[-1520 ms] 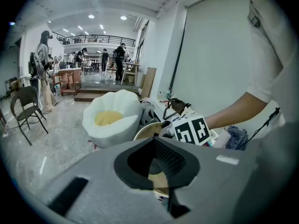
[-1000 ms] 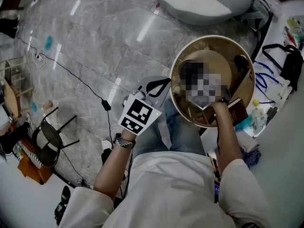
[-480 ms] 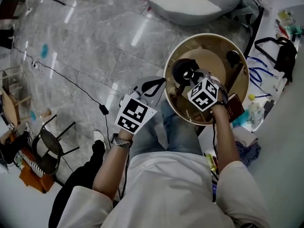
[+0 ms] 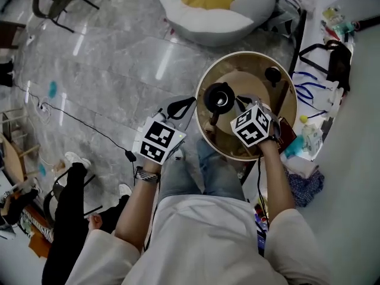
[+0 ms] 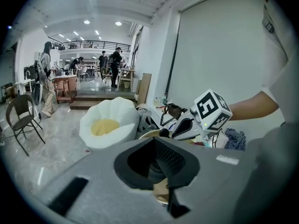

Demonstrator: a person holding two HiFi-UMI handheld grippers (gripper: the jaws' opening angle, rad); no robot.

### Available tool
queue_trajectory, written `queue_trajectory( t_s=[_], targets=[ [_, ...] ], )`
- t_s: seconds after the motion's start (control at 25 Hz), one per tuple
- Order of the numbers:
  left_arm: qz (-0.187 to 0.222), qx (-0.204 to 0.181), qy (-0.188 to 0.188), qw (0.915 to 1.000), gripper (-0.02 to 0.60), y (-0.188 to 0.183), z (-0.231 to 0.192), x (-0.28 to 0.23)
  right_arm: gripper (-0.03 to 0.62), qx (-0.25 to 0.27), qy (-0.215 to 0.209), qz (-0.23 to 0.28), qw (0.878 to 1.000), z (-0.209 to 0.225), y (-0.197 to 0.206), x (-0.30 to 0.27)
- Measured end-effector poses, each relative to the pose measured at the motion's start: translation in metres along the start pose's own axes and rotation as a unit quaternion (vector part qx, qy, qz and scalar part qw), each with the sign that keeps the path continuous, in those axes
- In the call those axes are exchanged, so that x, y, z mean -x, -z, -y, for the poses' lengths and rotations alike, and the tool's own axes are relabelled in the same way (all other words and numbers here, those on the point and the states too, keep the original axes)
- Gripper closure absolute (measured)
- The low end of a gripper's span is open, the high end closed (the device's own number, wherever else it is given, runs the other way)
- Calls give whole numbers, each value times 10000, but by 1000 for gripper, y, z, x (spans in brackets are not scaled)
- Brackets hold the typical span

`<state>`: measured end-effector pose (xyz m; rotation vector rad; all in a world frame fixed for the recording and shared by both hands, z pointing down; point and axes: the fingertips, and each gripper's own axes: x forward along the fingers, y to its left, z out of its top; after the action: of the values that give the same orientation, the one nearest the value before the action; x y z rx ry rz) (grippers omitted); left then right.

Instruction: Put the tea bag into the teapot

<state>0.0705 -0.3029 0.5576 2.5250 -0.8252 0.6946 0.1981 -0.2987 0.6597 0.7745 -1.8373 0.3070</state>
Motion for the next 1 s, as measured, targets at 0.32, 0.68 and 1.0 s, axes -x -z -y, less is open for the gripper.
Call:
queue_trajectory(
  t_s=[0.32, 0.68, 1.0],
  targets=[
    [288, -288, 216, 9989, 575, -32, 16, 11, 588, -704, 470, 284, 9960, 14, -2, 61],
    [489, -560, 502, 9960, 575, -47, 52, 33, 588, -1130, 762, 687, 9883, 1, 0, 139],
    [629, -955, 686, 9911, 575, -58, 85, 62, 588, -1661, 1011, 1162, 9740, -25, 8, 215]
  ],
)
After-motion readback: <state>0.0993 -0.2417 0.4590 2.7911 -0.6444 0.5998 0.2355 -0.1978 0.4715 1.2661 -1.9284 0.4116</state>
